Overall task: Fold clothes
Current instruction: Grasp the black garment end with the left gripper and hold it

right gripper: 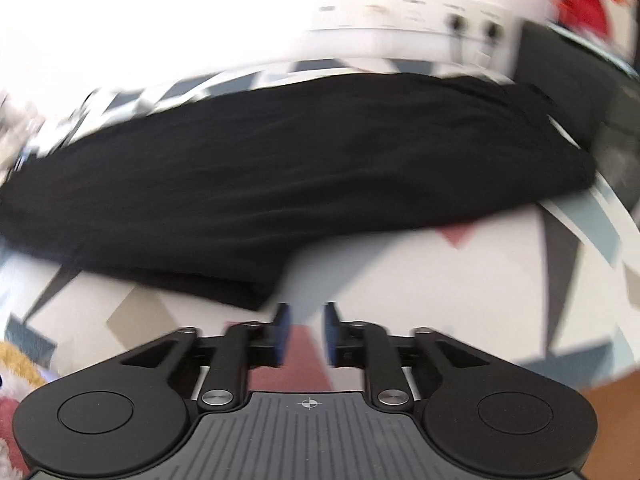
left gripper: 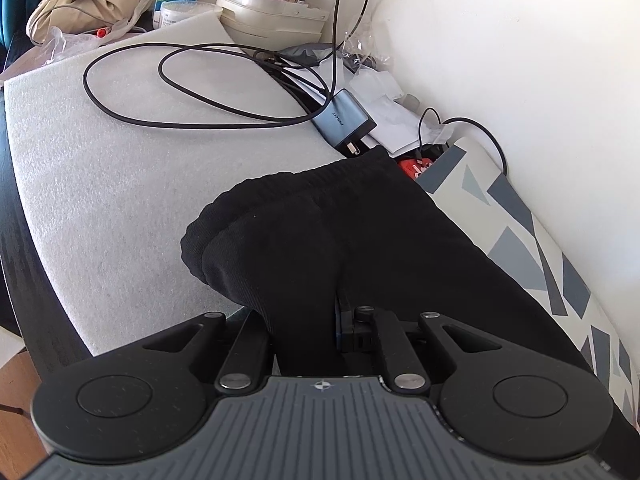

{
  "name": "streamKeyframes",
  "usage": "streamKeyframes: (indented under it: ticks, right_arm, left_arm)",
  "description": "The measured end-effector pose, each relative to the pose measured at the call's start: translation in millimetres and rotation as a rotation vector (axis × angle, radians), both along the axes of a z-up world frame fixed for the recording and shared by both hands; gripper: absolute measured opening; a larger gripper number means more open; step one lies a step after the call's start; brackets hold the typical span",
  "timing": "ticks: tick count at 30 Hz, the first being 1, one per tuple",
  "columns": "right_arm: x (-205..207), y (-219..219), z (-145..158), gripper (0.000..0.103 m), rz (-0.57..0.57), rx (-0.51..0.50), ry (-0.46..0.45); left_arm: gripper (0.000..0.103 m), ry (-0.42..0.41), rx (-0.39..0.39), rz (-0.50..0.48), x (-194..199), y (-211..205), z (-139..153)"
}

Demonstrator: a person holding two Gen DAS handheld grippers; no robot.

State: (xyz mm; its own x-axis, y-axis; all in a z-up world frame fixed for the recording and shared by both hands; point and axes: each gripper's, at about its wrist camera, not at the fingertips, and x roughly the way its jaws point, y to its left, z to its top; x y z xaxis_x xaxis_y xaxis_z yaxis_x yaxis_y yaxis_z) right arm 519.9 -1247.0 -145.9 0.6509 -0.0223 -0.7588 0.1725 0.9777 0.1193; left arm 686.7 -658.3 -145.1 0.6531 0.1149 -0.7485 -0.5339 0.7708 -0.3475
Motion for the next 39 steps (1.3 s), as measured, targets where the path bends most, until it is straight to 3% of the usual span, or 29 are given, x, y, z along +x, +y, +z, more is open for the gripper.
streamKeyframes:
  ticks: [4,6,8,11,13,16,17,21,25,29,32,36,39]
  right_arm:
    - [3,-32,15,0.061,-0.159,-0.028,-0.07]
    - [18,-43,23,0.064,-0.205,-0.058,-0.124]
    - [45,-49,22,0.08,-0.192,-0.101,-0.128]
    - [88,-54,10,0.083,-0.159,-0.11,-0.116]
    - [116,-59,-2,0.083,-0.132,-0.106,-0.062]
    - [144,-71,-19,0.081,-0.134,-0.206,0.018]
    - [149,-75,-24,0.088,-0.142,-0.25,0.034]
    - [154,-112,-27,0.091,-0.303,-0.146,0.041]
    - [159,-96,-8,0.086,-0.343,-0.152,-0.01]
    - [165,-39,9,0.099,-0.187,-0.125,-0.086]
    - [174,21,15,0.102,-0.025,-0.093,-0.099]
    - [200,99,11,0.102,0.192,-0.01,-0.03]
    - [212,159,1,0.102,0.312,-0.045,0.042]
  left_arm:
    - [0.012,0.008,0.01,-0.008,1,0,-1]
    - [0.012,0.011,0.009,-0.001,1,-1,0]
    - [0.012,0.012,0.012,0.003,1,-2,2]
    - [0.012,0.011,0.026,0.006,1,-4,4]
    - [0.012,0.011,0.035,0.011,0,-5,5]
    - [0.011,0.018,0.03,0.03,2,-6,5]
    - [0.012,0.021,0.02,0.041,2,-5,5]
    - [0.011,0.032,0.007,0.068,4,-5,3]
    - [0.011,0.019,0.0,0.067,3,-5,5]
    - [0.012,-0.004,-0.022,0.049,1,-1,9]
    - [0.012,-0.024,-0.041,0.022,-2,2,11]
    - [0.012,-0.057,-0.053,-0.028,-6,6,15]
    - [0.012,-0.071,-0.065,-0.051,-7,8,16]
